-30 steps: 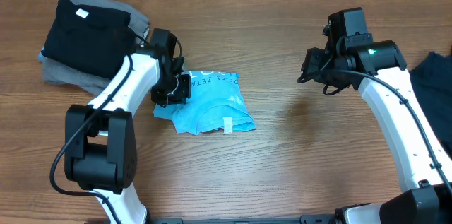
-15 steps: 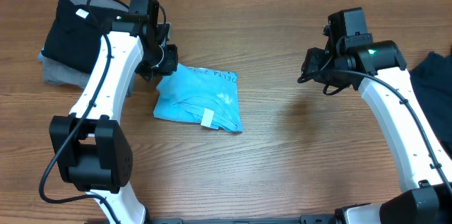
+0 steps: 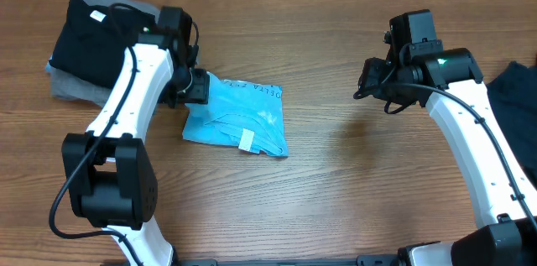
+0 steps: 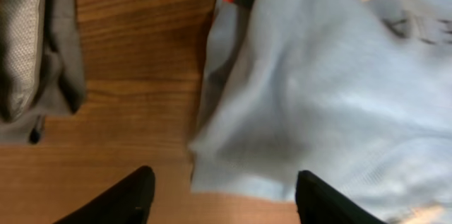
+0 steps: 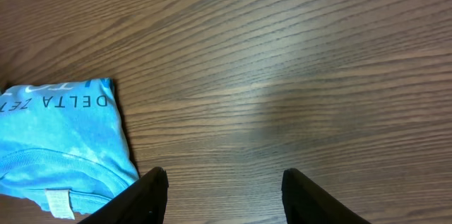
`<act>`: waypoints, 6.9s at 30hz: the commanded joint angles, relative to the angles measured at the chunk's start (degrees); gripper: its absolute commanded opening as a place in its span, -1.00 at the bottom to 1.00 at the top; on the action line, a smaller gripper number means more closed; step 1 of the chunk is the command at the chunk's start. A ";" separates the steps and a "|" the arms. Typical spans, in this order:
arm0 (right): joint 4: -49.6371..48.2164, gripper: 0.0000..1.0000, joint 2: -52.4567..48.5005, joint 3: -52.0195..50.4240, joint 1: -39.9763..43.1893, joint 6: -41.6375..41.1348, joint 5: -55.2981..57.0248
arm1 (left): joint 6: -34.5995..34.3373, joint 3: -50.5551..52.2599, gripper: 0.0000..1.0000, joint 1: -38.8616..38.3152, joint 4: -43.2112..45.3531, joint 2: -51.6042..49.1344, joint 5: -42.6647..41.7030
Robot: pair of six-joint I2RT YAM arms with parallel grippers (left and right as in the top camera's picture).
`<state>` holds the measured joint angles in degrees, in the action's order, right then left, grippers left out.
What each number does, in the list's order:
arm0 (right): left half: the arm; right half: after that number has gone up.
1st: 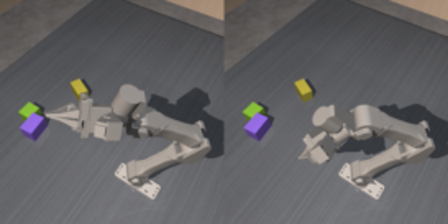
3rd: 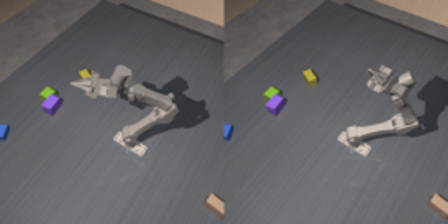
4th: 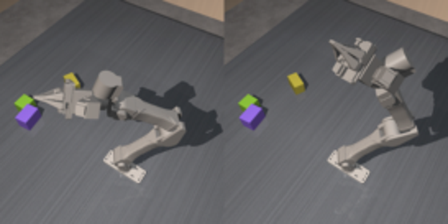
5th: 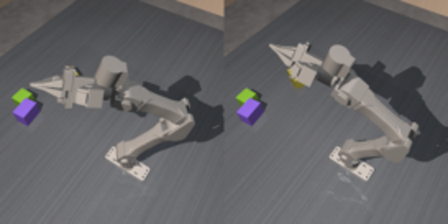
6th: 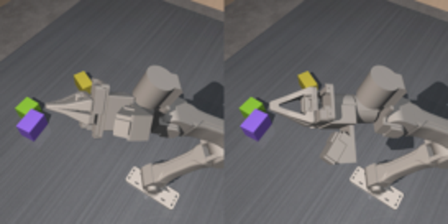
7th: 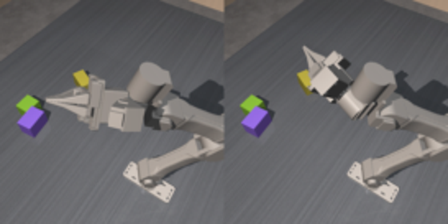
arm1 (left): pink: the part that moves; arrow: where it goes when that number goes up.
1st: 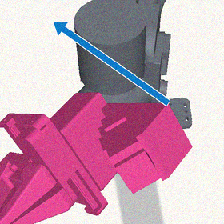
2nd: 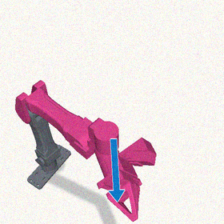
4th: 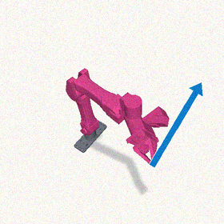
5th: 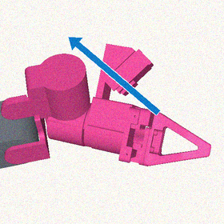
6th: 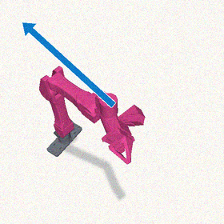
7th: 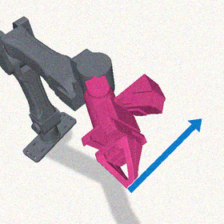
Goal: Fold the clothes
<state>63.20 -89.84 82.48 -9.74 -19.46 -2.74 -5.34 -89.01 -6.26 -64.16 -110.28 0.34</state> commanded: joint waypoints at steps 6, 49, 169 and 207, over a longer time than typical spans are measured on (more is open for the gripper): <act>0.33 0.11 1.42 1.09 0.22 0.00 0.33 | 0.85 8.50 -0.82 0.26 7.13 0.02 -2.69; -38.53 0.38 -3.04 -24.37 -16.28 -4.26 -29.27 | 6.14 3.17 -0.92 8.52 -6.45 1.62 -13.11; -32.59 -0.81 -12.11 -28.72 -18.34 -22.49 -28.59 | 9.44 27.12 -0.92 -6.88 17.16 -6.97 -38.66; -8.57 -0.72 8.85 -20.48 -10.75 -15.21 -15.26 | -5.01 -24.04 1.00 40.61 3.50 -10.60 -24.26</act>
<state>54.70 -81.28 61.30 -20.71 -35.00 -18.61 -8.47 -112.16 31.31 -58.83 -121.84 -25.78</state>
